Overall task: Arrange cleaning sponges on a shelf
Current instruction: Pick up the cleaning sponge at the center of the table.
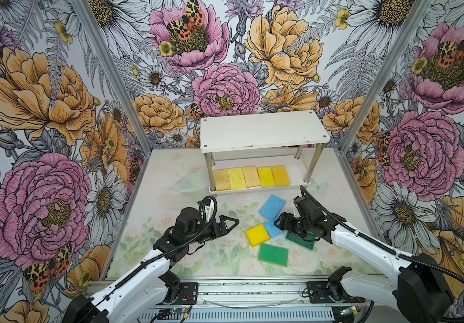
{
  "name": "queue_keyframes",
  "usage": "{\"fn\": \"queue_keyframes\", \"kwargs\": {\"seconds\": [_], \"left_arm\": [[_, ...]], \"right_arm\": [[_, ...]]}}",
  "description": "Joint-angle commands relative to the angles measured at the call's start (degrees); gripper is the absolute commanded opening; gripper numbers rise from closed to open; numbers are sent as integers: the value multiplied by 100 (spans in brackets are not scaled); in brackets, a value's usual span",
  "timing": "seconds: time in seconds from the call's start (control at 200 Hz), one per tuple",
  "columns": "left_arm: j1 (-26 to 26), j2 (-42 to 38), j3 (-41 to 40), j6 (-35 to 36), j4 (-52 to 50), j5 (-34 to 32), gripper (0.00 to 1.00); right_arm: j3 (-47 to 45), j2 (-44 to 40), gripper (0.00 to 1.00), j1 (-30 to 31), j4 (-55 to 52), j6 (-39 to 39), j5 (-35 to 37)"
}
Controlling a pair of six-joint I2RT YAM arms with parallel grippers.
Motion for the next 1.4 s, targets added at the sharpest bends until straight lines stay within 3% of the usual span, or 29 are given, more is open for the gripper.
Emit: {"fn": "queue_keyframes", "kwargs": {"seconds": [0.0, 0.325, 0.46, 0.58, 0.915, 1.396], "left_arm": [[37, 74, -15, -62, 56, 142, 99], [-414, 381, 136, -142, 53, -399, 99], [-390, 369, 135, -200, 75, -546, 99], [-236, 495, 192, -206, 166, -494, 99], [295, 869, 368, -41, 167, -18, 99], [602, 995, 401, 71, 106, 261, 99]], "right_arm": [[69, 31, 74, 178, -168, 138, 409], [198, 220, 70, 200, -146, 116, 546], [461, 258, 60, -130, -169, -45, 704], [804, 661, 56, -478, -155, -255, 661], [1737, 1928, 55, -630, -32, -597, 813], [1738, 2602, 50, -773, 610, -507, 670]]}}
